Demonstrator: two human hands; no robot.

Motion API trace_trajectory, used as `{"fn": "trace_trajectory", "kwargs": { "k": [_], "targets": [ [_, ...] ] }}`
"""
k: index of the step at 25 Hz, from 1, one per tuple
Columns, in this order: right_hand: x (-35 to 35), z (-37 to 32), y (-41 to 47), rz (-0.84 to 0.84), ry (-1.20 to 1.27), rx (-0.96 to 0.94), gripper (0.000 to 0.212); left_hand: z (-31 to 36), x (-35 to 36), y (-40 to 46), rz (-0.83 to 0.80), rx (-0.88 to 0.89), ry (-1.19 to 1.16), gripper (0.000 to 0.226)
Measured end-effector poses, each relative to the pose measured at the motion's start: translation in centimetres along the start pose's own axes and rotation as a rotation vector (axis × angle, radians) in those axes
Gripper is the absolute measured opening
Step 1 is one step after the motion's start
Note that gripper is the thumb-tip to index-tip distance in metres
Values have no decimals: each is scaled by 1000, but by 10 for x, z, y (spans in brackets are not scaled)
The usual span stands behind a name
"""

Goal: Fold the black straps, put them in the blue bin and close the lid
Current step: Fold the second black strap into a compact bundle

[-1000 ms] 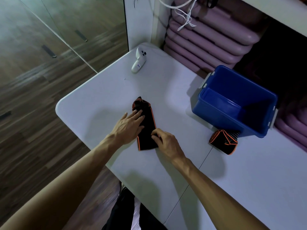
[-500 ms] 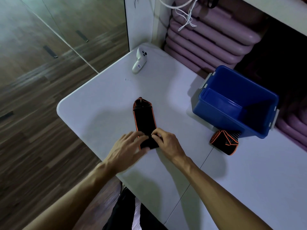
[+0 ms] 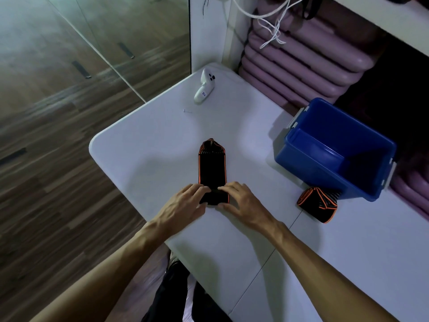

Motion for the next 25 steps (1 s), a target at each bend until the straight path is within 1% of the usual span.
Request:
{"fn": "trace_trajectory", "kwargs": {
  "k": [3,5,7,9,12,14,15,17,19,21,23,25],
  "targets": [
    [-4,-1,6,12,155,67,48,-4,-1,8,-51,-76,-79,36],
    [-6,-4,10,57,259,110,38,-6,0,13,-69,-167,-157,40],
    [-6,-8,15,131,318,145,27,-5,0,21,-39,-266,-221,41],
    [-5,-10,19,173,310,167,23,-3,2,27,-10,-332,-244,37],
    [-7,-12,24,173,297,179,19,1,6,25,26,-429,-246,28],
    [-6,-13,28,182,292,201,16,2,2,22,65,-506,-175,24],
    [-5,-14,30,188,281,210,16,0,-1,22,85,-482,-80,23],
    [-5,-15,32,195,248,215,16,-1,-5,24,105,-331,52,23],
    [-6,-17,32,209,226,202,15,-5,-7,28,79,-203,71,30],
    [-4,-18,31,239,215,176,14,-6,-9,30,50,-164,82,35],
    [0,-17,29,287,172,134,17,-8,-6,27,14,-123,145,43],
    [3,-13,25,286,59,112,27,-13,-2,23,-61,-102,220,62]
  ]
}}
Point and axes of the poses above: each hand's wrist, its own y-axis towards the middle knuckle, its own x-axis out of the palm, z = x × y, the point moved 3 cm from there along y, towards the middle knuckle, and after that the axes turned 8 degrees about y, right-handed, at the moved point
